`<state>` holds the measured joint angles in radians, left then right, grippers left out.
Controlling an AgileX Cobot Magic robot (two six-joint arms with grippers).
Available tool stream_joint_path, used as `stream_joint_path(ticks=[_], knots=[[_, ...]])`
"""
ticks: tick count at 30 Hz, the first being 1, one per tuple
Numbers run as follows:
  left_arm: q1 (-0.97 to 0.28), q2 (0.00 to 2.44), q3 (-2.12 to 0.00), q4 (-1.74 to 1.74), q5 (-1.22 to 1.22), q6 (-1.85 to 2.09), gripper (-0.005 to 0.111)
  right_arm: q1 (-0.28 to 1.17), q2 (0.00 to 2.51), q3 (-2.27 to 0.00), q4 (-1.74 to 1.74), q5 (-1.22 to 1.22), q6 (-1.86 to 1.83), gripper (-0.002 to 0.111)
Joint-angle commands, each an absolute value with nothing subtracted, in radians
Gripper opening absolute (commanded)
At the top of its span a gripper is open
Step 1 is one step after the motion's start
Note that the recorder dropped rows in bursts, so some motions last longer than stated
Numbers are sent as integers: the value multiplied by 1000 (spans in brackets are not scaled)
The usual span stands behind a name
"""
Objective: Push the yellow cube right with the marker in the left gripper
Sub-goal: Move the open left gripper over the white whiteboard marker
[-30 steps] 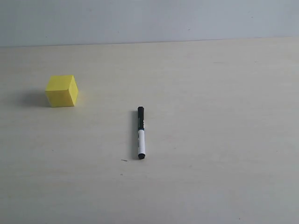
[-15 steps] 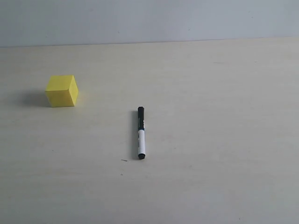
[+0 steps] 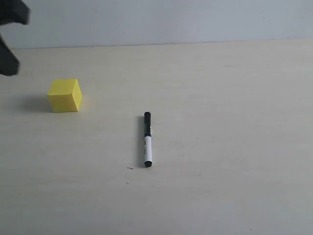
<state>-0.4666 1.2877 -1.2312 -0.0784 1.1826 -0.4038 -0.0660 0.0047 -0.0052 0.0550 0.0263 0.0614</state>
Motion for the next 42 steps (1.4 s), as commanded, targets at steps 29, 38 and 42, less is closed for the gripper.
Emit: stream_joint_path(ticks=[29,38,42], knots=[[-700,1881,-1359,-534,715,-88,0,-69,0,0,50,17,53,0],[-700,1885,-1363,-756,674,240,0,-69,0,0,50,17,55,0],[-700,1885,-1363,-756,670,232,0,-69,0,0,50,17,55,0]])
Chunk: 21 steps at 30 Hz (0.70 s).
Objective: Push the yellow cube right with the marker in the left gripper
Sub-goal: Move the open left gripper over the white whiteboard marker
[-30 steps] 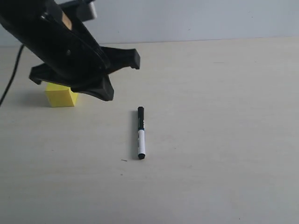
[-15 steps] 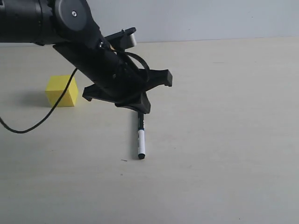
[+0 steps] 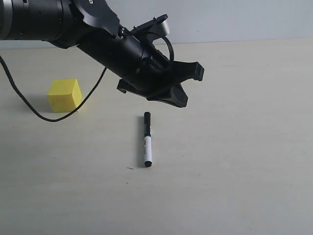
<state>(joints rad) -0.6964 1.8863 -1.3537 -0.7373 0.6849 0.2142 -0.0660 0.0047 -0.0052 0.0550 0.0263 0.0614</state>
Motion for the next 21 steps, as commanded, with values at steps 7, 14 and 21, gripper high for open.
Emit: stream_joint_path(ticks=[7,14,21], knots=[[-705,1885,-1438,-602,732,50,6,-69,0,0,50,17,53,0],[-750,1892,-1556,-207,900,-327,43,-69,0,0,50,17,55,0],[-758,1966,-1615,-184,1033,-456,49,-69,0,0,54,17,53,0]])
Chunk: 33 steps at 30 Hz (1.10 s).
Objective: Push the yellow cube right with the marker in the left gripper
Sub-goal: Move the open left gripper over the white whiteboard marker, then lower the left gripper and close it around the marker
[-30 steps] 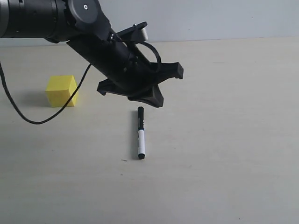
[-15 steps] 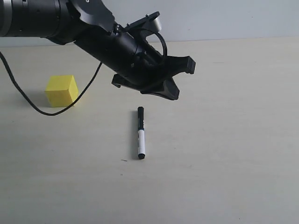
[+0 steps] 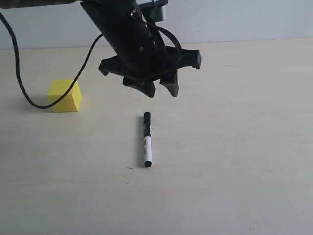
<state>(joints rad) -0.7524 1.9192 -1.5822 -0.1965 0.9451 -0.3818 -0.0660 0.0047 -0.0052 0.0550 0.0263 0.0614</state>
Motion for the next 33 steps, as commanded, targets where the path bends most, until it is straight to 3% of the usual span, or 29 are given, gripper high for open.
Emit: stream_joint_path(ticks=[1,19,33], knots=[[-758,1981,-1623,-181,1055,-478,49,-69,0,0,54,17,53,0],[-758,2240,-1720,-114,1146,-608,49,-69,0,0,50,17,53,0],[-758,2267,-1720,-78,1141,-652,48,-69,0,0,50,17,53,0]])
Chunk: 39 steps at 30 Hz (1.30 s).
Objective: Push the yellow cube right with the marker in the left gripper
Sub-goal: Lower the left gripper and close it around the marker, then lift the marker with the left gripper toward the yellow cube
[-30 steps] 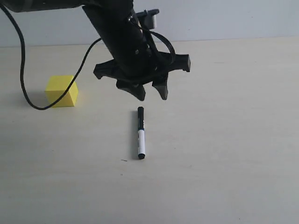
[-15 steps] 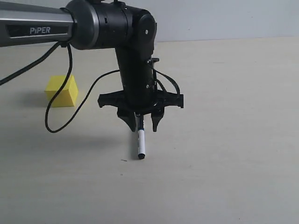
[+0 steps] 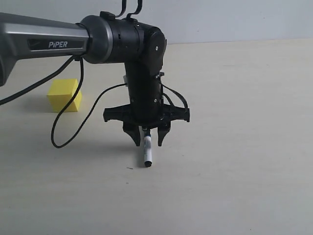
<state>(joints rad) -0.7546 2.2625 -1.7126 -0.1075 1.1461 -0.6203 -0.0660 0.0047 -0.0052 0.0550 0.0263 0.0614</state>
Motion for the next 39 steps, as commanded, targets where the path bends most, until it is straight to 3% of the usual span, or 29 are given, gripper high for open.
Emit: stream_joint_path(ticks=[1,16,19,23,39], knots=[[-758,2268,-1720,-76,1141,-657,48,-69,0,0,50,17,53,0],[-758,2313,-1720,-81,1123,-689,47,-69,0,0,50,17,53,0],[-758,2313,-1720,-81,1123,-680,34,-69,0,0,50,17,53,0],[-758,2313,-1720,-84,1123,-625,1,-69,0,0,50,17,53,0],[-778,2027,-1759,103,1221,-234,0,-69,0,0,50,17,53,0]])
